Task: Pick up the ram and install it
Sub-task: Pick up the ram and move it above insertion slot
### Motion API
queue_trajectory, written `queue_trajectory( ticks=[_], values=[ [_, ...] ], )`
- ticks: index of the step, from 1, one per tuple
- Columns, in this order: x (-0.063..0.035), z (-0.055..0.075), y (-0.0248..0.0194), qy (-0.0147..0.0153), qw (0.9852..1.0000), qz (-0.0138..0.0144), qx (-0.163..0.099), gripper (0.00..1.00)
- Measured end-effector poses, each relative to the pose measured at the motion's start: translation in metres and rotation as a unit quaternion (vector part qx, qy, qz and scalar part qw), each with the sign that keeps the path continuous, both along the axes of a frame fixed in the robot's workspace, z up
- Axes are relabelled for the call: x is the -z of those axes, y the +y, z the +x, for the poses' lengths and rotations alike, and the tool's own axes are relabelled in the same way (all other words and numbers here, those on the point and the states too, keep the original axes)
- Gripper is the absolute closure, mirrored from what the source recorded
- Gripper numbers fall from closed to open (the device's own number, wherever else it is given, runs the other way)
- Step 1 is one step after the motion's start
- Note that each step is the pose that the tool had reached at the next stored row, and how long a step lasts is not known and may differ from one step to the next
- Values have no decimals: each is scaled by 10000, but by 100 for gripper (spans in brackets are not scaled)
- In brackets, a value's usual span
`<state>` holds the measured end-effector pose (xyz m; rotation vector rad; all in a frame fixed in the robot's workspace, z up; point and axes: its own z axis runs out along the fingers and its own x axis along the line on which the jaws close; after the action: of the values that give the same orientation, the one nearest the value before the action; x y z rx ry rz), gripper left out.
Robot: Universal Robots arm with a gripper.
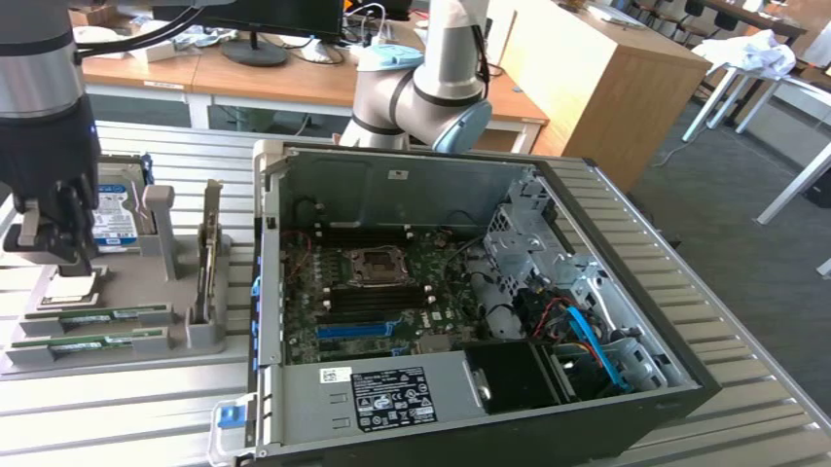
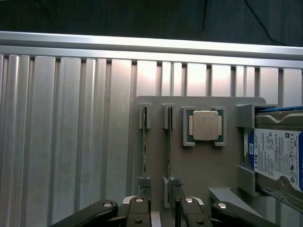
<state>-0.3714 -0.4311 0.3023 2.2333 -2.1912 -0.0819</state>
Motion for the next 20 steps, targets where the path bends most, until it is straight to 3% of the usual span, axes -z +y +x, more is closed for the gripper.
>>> queue_trajectory(
  ticks=[20],
  values=[
    [159, 0, 0, 0, 10000, 0, 0, 70]
  ],
)
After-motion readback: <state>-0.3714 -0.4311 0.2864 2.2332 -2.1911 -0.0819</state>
